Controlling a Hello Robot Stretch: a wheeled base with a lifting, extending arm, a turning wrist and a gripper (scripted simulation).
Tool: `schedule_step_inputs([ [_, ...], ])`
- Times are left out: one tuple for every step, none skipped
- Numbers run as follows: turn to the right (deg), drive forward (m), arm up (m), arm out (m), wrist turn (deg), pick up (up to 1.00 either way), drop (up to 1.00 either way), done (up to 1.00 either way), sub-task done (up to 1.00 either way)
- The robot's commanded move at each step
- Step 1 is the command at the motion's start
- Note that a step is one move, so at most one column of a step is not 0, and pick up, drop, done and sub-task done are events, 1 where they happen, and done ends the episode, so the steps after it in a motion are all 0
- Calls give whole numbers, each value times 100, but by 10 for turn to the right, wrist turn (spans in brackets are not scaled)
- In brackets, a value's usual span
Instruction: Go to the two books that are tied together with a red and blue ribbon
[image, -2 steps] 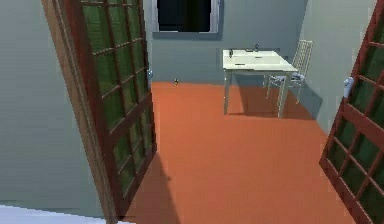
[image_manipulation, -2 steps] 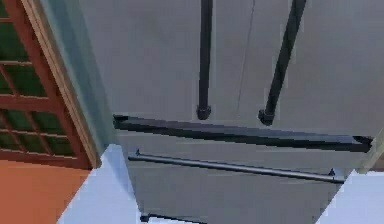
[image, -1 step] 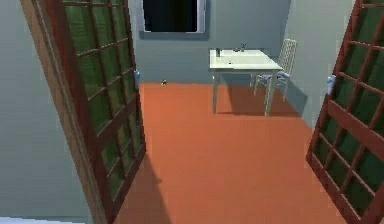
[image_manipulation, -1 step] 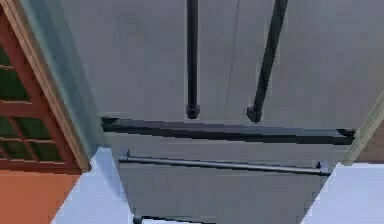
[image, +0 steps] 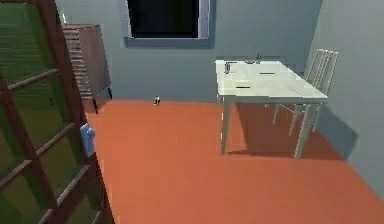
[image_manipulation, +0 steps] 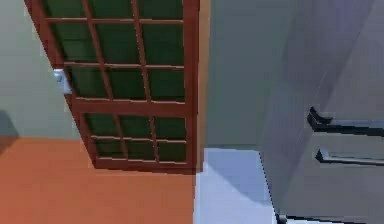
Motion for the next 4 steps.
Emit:
schedule_step_inputs([
  [0, 100, 0, 0, 0, 0, 0, 0, 0],
  [270, 0, 0, 0, 0, 0, 0, 0, 0],
  [0, 10, 0, 0, 0, 0, 0, 0, 0],
  [-450, 0, 0, 0, 0, 0, 0, 0, 0],
])
